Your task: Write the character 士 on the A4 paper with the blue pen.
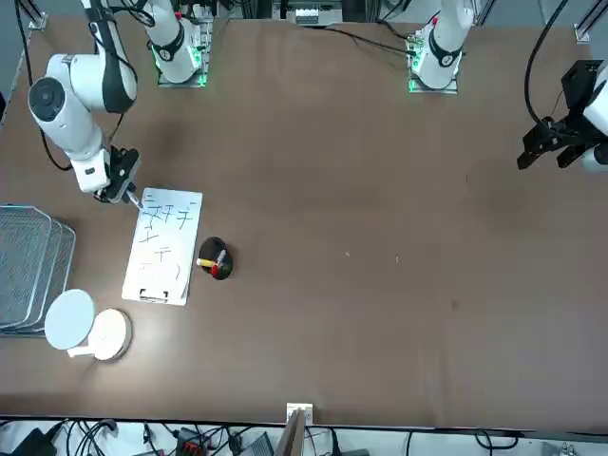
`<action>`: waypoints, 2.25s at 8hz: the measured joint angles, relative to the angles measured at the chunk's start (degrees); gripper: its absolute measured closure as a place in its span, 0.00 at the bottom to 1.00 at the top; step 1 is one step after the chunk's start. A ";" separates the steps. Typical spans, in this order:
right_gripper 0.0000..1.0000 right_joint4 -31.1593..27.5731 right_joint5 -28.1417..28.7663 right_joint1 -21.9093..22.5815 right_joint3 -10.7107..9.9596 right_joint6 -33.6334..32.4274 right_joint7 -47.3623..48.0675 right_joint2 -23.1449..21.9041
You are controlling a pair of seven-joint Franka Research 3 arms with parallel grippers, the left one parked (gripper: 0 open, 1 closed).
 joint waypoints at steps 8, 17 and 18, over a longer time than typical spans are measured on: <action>0.80 -1.75 -2.21 -0.03 -0.01 2.09 -0.09 -0.01; 0.80 -3.44 -2.24 -0.32 -0.07 2.69 -0.10 -0.54; 0.80 -3.68 -2.24 -0.34 -0.07 2.70 -0.11 -0.72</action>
